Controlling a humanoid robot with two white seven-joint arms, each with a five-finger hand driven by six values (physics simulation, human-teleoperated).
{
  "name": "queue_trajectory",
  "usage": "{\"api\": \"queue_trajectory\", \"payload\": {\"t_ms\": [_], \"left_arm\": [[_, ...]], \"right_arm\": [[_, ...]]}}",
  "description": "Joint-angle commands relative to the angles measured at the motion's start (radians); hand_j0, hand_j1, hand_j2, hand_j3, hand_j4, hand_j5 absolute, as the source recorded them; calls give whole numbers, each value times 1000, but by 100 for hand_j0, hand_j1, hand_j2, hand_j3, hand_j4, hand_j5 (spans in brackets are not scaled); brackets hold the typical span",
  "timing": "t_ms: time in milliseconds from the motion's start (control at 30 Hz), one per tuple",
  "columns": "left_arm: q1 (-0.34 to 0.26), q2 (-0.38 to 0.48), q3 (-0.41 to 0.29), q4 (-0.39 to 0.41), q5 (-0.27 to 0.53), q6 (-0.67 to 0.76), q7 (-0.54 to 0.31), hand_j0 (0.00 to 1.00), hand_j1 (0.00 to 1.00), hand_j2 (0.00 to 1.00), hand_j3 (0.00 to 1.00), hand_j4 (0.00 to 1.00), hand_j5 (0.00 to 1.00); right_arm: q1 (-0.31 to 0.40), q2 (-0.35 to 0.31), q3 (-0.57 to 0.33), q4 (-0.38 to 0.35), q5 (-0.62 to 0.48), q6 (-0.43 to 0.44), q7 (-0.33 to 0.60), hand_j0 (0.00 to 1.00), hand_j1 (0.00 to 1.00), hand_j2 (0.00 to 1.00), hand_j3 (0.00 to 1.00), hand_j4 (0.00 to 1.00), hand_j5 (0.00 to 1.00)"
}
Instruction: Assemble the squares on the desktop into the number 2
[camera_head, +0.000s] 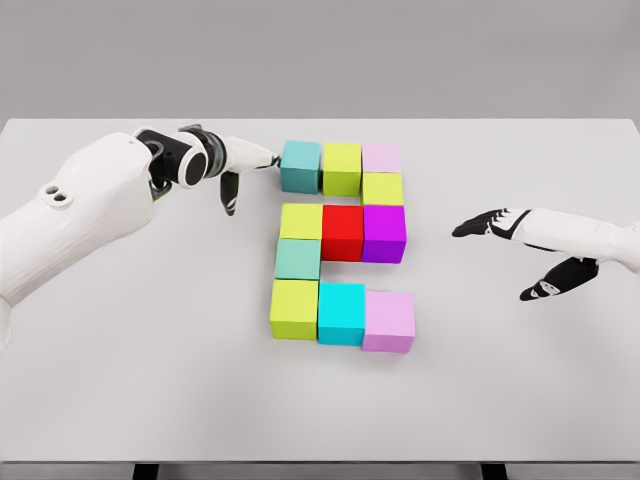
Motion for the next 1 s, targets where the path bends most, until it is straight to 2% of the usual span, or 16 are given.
{"api": "queue_trajectory", "payload": {"t_ms": [0,700,833,967], "left_arm": [[0,0,1,-2,-2,-2,0,100,100,100,100,100,100],[5,2,1,-15,-2,-3,0,100,100,100,100,100,100],[2,15,1,-12,-2,-3,0,100,100,100,100,100,100],[0,66,13,-14,-1,-5,0,100,100,100,100,100,100]], "right_arm": [[0,0,0,-1,-8,3,0,100,100,100,100,100,100],[6,1,0,-10,-8,3,0,100,100,100,100,100,100],[6,3,0,-10,-8,3,0,100,100,100,100,100,100],[8,3,0,-10,-8,3,0,100,100,100,100,100,100]]}}
